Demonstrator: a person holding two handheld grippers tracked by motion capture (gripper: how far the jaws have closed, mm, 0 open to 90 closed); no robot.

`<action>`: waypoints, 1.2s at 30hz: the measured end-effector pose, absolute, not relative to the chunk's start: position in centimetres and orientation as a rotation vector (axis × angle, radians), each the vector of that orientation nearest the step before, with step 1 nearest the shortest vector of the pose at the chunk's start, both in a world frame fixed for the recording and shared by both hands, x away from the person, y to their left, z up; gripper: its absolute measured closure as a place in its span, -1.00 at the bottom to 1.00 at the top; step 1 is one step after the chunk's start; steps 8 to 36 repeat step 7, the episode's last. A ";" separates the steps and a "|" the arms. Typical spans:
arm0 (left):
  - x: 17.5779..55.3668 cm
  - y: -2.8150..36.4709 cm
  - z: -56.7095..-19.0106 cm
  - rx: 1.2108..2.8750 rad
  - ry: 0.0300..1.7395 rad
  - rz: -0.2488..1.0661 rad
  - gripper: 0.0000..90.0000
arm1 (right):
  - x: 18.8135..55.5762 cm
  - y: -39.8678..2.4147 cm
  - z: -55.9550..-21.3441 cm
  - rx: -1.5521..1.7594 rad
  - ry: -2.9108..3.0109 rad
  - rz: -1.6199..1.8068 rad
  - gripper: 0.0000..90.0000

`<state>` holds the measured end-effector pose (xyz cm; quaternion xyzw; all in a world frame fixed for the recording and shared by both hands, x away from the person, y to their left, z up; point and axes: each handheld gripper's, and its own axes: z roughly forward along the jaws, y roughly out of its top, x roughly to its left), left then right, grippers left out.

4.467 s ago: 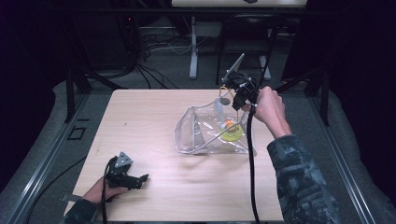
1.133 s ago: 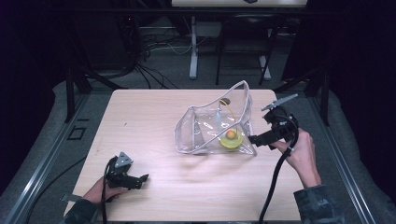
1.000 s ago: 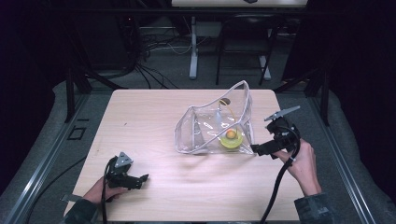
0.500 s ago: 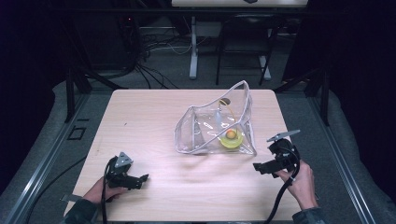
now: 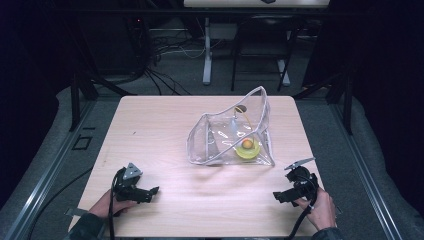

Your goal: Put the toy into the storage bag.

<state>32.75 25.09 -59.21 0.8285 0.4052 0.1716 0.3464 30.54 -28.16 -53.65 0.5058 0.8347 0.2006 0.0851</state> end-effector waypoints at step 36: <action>32.8 25.1 -59.2 2.150 1.050 0.445 -1.00 | 30.6 -28.6 -54.2 1.534 2.501 0.548 -0.98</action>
